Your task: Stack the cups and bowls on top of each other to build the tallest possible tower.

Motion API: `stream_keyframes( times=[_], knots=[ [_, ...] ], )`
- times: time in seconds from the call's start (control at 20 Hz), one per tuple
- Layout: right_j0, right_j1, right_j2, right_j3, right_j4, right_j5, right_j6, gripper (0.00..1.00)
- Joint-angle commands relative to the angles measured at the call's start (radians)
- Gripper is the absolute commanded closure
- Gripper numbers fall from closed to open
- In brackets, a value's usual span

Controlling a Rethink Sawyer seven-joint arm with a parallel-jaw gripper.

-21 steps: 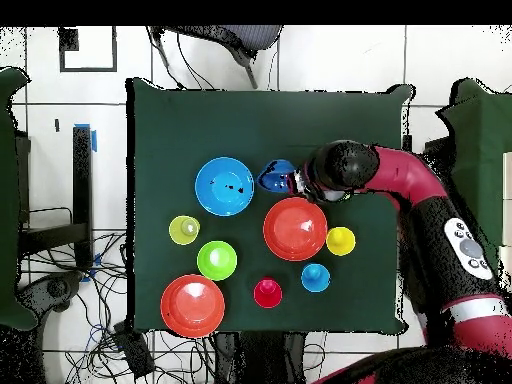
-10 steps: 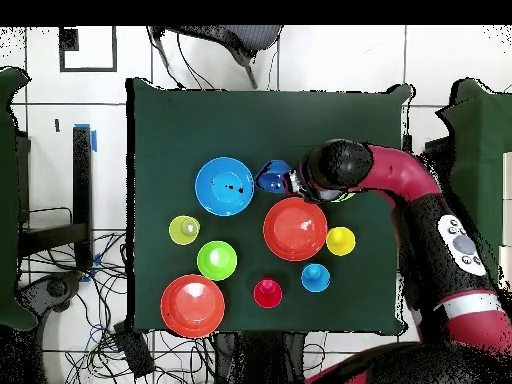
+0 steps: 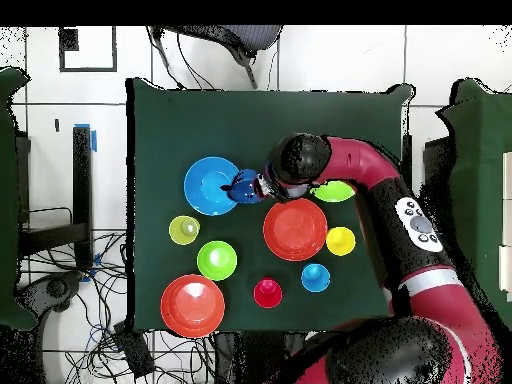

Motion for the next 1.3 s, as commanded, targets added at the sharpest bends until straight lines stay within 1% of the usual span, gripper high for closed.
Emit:
stream_keyframes(
  times=[0.05,0.2,0.35,0.55,0.7,0.8,0.95,1.1,1.15,1.3],
  knots=[
    [0.042,0.074,-0.055,-0.016,-0.037,0.163,-0.107,1.0],
    [0.055,0.073,-0.068,-0.015,-0.059,0.246,-0.135,1.0],
    [0.059,0.075,-0.072,-0.013,-0.08,0.255,-0.14,1.0],
    [0.063,0.074,-0.069,-0.018,-0.097,0.305,-0.155,1.0],
    [0.081,0.075,-0.084,-0.02,-0.135,0.405,-0.196,1.0],
    [0.086,0.074,-0.087,-0.014,-0.15,0.435,-0.206,1.0],
    [0.091,0.074,-0.085,-0.01,-0.168,0.459,-0.213,1.0],
    [0.086,0.074,-0.072,-0.004,-0.174,0.458,-0.203,1.0],
    [0.089,0.08,-0.067,-0.016,-0.177,0.468,-0.203,1.0],
    [0.089,0.078,-0.063,-0.014,-0.19,0.493,-0.209,1.0]
  ],
)
